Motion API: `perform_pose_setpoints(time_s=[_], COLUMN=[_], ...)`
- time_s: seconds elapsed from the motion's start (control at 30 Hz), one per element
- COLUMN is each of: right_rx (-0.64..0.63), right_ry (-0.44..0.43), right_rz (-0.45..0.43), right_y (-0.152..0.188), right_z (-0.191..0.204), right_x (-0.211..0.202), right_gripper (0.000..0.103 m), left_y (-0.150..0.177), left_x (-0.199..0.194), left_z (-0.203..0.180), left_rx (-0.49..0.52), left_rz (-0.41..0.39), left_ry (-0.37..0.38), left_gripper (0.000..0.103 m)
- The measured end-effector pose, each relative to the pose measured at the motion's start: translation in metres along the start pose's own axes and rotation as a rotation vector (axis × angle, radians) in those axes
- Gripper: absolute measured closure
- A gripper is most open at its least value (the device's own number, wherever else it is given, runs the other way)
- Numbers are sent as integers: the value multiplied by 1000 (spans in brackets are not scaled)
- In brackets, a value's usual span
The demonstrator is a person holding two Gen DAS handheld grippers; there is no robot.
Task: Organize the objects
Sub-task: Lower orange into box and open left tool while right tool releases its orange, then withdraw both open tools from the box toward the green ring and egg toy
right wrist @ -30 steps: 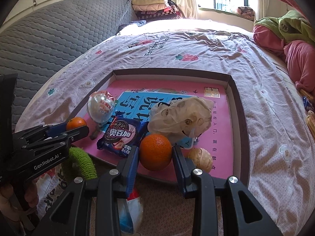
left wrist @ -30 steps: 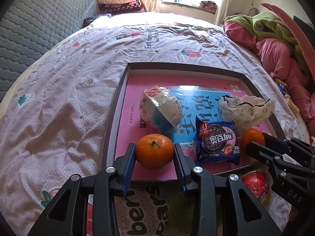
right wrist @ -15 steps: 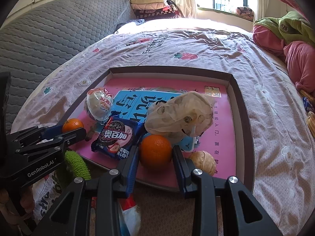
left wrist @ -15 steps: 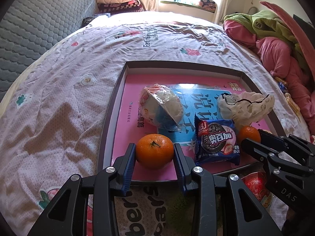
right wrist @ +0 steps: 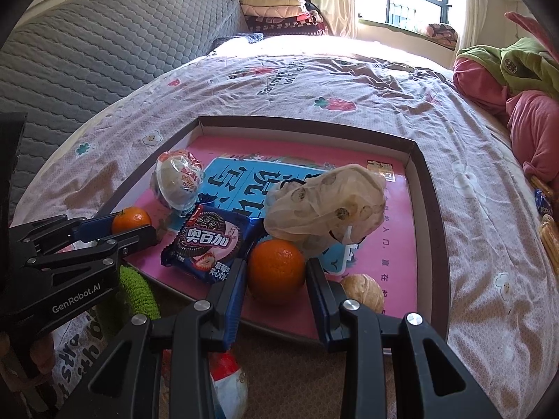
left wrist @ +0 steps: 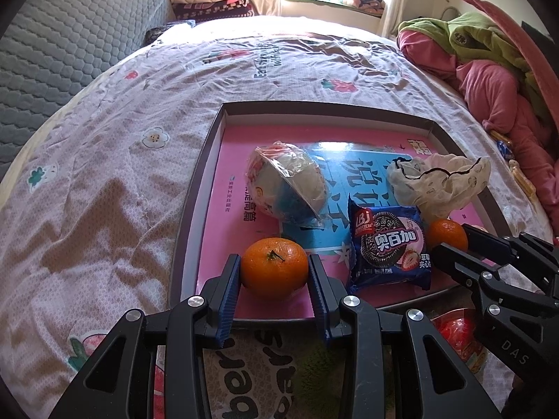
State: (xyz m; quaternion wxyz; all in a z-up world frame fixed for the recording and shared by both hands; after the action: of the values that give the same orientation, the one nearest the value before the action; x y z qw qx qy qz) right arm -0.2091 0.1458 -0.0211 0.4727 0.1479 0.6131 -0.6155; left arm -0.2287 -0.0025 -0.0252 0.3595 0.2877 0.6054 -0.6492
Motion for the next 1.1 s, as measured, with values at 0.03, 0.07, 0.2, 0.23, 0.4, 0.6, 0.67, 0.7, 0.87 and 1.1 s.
perform_pose_setpoints(time_s=[0.03, 0.07, 0.2, 0.23, 0.4, 0.6, 0.67, 0.7, 0.87, 1.1], right_rx=[-1, -1, -1, -1, -3, -6, -4, -3, 3, 5], right_ry=[1, 1, 3, 3, 2, 7, 8, 8, 16, 16], right_rz=[2, 4, 8, 8, 8, -1, -3, -3, -12, -29], right_y=[0, 0, 0, 0, 1, 1, 1, 1, 0, -2], right_z=[0, 0, 0, 0, 1, 2, 1, 1, 0, 0], right_x=[0, 0, 0, -1, -3, -7, -9, -9, -13, -20], right_gripper=[67, 67, 67, 67, 67, 67, 66, 65, 61, 59], left_y=[0, 0, 0, 0, 0, -2, -3, -3, -4, -8], left_x=[0, 0, 1, 1, 1, -2, -3, -4, -9, -21], left_z=[0, 0, 1, 1, 1, 3, 4, 4, 3, 4], left_rx=[0, 0, -5, -7, -11, -24, -30, -31, -33, -36], left_rz=[1, 0, 4, 5, 10, 6, 4, 3, -6, -34], left_ry=[1, 0, 5, 7, 12, 24, 26, 28, 28, 19], left_gripper=[64, 64, 64, 64, 64, 64, 64, 64, 64, 59])
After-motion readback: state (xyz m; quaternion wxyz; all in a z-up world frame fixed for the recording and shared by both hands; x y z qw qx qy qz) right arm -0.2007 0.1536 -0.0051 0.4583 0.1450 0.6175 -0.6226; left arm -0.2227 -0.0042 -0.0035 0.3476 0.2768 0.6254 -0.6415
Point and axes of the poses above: each gripper's, at about its wrist camera, not at the fingertips, and x roughly the way its jaws point, z to its left, y to its underside, the point moved 3 cm from there along x, roughly the way its jaws point, and after that the axes turned 11 degrees about -y, right-handed, at the moved point
